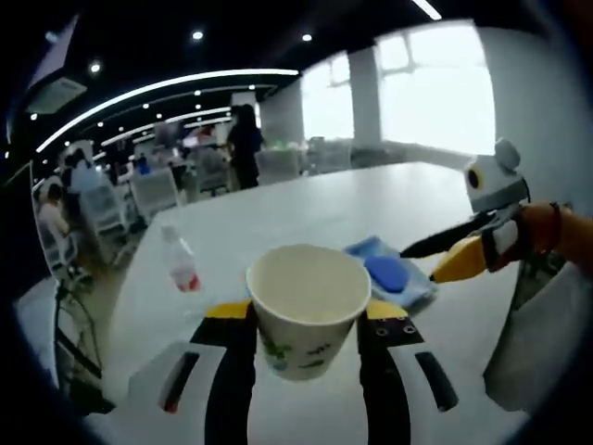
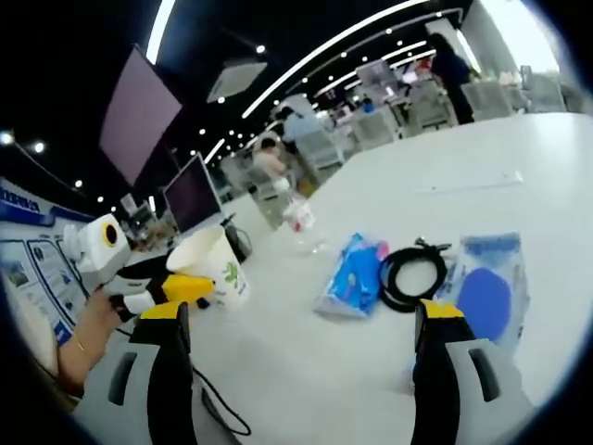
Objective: Arrange the tabletop items into an orderly group along one side of the table until the central work area is clear of visible clutter.
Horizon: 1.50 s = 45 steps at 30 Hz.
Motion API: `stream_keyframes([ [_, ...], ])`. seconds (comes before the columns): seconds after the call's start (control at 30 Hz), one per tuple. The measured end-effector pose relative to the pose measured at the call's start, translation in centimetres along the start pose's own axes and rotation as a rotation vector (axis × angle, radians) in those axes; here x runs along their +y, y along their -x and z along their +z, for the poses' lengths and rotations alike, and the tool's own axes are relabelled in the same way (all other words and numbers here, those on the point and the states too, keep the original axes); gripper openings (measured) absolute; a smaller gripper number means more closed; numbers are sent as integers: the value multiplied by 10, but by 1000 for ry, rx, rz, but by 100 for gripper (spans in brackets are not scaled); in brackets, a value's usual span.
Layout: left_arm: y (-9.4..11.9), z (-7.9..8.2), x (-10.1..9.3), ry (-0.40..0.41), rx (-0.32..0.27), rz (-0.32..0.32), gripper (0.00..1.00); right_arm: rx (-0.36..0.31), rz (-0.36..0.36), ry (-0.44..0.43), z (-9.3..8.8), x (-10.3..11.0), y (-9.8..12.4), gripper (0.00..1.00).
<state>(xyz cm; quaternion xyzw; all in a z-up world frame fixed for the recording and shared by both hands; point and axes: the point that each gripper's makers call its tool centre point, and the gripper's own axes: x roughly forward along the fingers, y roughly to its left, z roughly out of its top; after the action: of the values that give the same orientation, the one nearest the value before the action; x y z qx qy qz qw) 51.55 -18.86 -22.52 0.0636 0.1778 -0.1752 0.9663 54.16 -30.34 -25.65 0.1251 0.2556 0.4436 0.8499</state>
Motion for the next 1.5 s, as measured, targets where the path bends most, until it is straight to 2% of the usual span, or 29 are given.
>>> stream_keyframes([
  [0.23,2,-2,7,13,-2,20,41,-77,34,44,24,6,-16,97],
  [0.33,3,-5,9,17,4,26,41,-72,31,56,25,5,-27,96],
  [0.4,4,-8,11,9,8,29,41,-50,26,80,21,4,-38,95],
  [0.57,6,-12,16,13,14,48,41,-25,35,68,12,0,-61,95],
  [0.67,7,-10,18,27,-3,63,41,-10,45,95,6,-3,-74,96],
  [0.7,7,-10,19,31,0,68,41,-4,48,98,4,-4,-77,96],
  [0.77,6,-13,21,-16,23,85,41,3,51,97,0,-9,-85,96],
  [0.83,4,-15,21,-16,37,90,41,12,35,102,-4,-17,-93,95],
  [1.0,3,-14,23,-2,27,84,41,23,12,79,-11,-34,-110,91],
  [1.07,6,-9,29,-13,-5,120,41,32,6,88,-14,-38,-114,87],
  [1.13,6,-8,31,-2,-17,125,41,29,-3,104,-17,-42,-119,85],
  [1.23,4,-7,34,27,-19,131,41,30,1,107,-19,-42,-126,81],
  [1.33,0,-11,35,70,-9,107,41,33,4,133,-25,-37,-134,78],
  [1.43,1,-14,35,81,-5,106,41,37,2,147,-30,-35,-140,75],
  [1.5,1,-15,35,78,4,107,41,39,-24,163,-33,-38,-143,69],
])
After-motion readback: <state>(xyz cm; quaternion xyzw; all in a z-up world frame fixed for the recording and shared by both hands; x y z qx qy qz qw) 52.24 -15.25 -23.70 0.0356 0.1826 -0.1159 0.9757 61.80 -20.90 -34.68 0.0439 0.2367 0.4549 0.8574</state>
